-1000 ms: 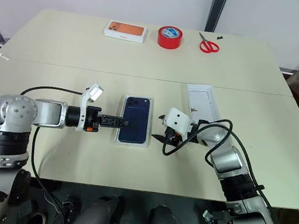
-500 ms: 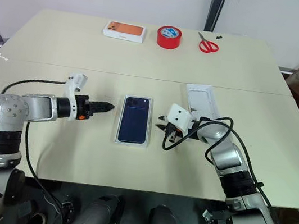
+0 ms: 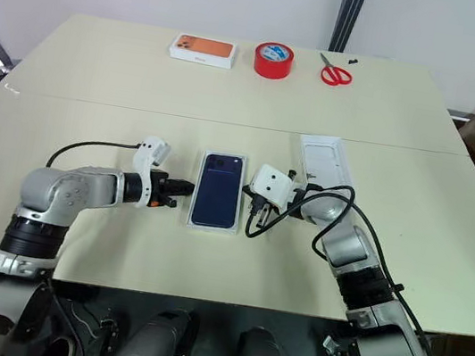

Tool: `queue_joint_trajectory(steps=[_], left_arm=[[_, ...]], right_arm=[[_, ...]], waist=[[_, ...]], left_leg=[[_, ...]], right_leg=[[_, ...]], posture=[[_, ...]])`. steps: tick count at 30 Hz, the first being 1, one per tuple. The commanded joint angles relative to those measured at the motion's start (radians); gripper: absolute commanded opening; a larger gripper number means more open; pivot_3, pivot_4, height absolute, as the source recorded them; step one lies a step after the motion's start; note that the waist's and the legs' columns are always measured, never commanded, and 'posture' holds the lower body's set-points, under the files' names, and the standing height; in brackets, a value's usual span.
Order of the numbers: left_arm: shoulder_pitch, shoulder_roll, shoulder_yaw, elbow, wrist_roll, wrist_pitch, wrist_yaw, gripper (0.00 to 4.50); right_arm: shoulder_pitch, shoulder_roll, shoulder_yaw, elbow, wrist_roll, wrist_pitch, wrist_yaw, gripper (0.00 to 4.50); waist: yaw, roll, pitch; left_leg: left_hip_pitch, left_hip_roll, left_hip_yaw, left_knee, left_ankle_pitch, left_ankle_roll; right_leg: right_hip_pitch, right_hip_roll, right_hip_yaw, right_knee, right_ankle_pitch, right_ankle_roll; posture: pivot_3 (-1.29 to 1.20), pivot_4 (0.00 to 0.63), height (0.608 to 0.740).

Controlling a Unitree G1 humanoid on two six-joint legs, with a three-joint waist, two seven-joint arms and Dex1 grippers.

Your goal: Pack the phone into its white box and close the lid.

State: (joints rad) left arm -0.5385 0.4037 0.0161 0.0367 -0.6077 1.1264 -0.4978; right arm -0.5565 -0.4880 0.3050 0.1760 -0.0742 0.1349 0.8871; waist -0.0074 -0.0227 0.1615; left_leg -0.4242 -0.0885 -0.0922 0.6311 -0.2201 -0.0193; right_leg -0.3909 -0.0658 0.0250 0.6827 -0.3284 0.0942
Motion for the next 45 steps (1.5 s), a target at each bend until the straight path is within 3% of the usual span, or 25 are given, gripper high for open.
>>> queue_joint_trajectory(steps=[1,17,24,41,43,45], left_arm=[[-0.076,-0.058,-0.074,0.05,0.036,-0.042,-0.029,0.05],[-0.288,-0.247,-0.134,0.353,0.168,-0.193,-0.136,0.05],[-0.293,-0.287,-0.157,0.366,0.199,-0.207,-0.168,0.05],[-0.234,-0.171,-0.096,0.253,0.223,-0.224,-0.166,0.05],[-0.222,-0.148,-0.079,0.216,0.213,-0.241,-0.178,0.05],[-0.224,-0.137,-0.034,0.184,0.17,-0.233,-0.193,0.57]], right_arm=[[-0.045,0.012,-0.016,0.01,0.009,-0.031,0.001,0.0],[-0.018,-0.142,-0.111,0.053,0.003,-0.056,0.027,0.0],[0.036,-0.169,-0.136,-0.016,0.014,-0.021,0.042,0.0],[0.046,-0.248,-0.18,-0.069,0.004,-0.004,0.057,0.0],[0.033,-0.243,-0.215,-0.078,0.054,0.084,0.063,0.0],[0.01,-0.23,-0.244,-0.082,0.084,0.162,0.042,0.54]], waist=[[0.001,0.0,0.0],[0.014,0.0,0.0],[0.014,0.0,0.0],[0.008,0.0,0.0],[0.007,0.0,0.0],[0.007,0.0,0.0]], left_leg=[[0.0,0.0,0.0,0.0,0.0,0.0],[-0.001,0.0,0.001,0.002,0.0,0.0],[-0.001,0.0,0.001,0.002,0.0,0.0],[-0.001,0.0,0.001,0.001,0.0,0.0],[-0.001,0.0,0.001,0.001,0.0,0.0],[-0.001,0.001,0.001,0.001,0.0,0.0]], right_leg=[[0.0,0.0,0.0,0.0,0.0,0.0],[0.0,0.0,0.0,0.0,0.0,0.0],[-0.001,0.0,0.0,0.0,0.0,0.0],[-0.001,0.001,0.0,0.0,0.0,0.0],[-0.001,0.001,0.0,0.0,0.0,0.0],[-0.001,0.001,0.001,0.0,0.0,0.0]], posture=[[0.0,0.15,0.734],[0.0,0.15,0.734],[0.0,0.15,0.734],[0.0,0.15,0.734],[0.0,0.15,0.734],[0.0,0.15,0.734]])
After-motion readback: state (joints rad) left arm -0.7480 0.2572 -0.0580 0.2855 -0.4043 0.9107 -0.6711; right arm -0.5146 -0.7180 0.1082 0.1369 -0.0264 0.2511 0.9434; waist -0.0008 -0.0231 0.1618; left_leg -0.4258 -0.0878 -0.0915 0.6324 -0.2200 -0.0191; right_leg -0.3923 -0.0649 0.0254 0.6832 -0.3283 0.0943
